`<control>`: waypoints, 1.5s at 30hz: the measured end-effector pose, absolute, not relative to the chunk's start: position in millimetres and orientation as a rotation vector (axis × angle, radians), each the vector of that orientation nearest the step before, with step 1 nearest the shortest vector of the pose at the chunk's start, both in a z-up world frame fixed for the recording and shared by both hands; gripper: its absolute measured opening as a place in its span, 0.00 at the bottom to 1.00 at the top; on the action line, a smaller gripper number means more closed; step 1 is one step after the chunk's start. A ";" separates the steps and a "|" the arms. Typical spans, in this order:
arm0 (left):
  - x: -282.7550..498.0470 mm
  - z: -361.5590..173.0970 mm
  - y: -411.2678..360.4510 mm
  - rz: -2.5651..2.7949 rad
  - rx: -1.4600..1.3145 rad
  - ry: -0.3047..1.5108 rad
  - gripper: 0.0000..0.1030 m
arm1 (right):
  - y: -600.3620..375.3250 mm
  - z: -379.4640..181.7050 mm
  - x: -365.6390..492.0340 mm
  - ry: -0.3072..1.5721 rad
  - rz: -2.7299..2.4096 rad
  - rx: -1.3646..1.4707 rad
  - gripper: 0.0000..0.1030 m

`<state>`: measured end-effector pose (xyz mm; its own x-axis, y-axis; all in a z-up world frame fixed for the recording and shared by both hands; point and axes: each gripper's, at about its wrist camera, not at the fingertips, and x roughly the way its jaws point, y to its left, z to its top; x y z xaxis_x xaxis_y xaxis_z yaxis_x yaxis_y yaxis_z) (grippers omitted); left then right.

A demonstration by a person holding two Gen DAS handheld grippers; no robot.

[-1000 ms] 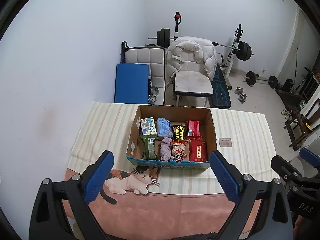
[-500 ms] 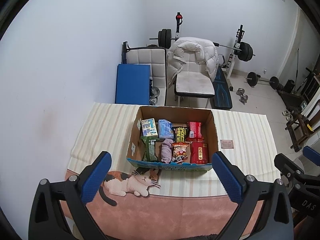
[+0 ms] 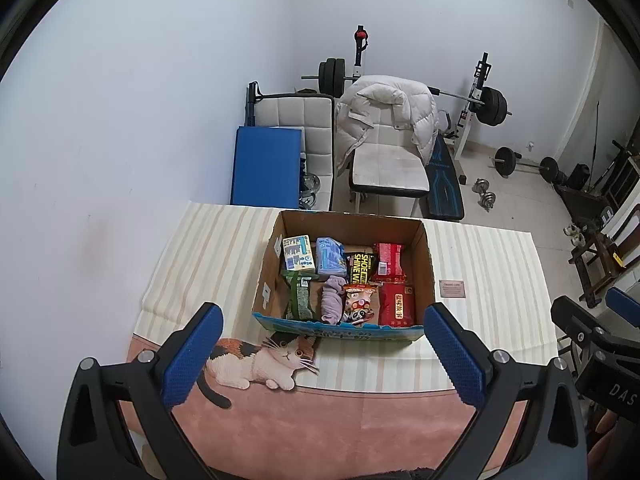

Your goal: Organize soft objects

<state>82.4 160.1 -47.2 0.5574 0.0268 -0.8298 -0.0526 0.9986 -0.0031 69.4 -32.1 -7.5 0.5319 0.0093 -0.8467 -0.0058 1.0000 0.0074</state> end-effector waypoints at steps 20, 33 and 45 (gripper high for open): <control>81.5 -47.1 161.8 0.044 -0.031 0.981 1.00 | -31.5 -3.1 70.7 1.005 0.011 -0.011 1.00; 81.0 -46.6 160.6 0.046 -0.032 0.983 1.00 | -27.6 -0.8 72.9 0.990 -0.004 -0.022 1.00; 81.2 -46.5 160.9 0.046 -0.032 0.983 1.00 | -27.8 -2.8 71.8 0.985 -0.017 -0.029 1.00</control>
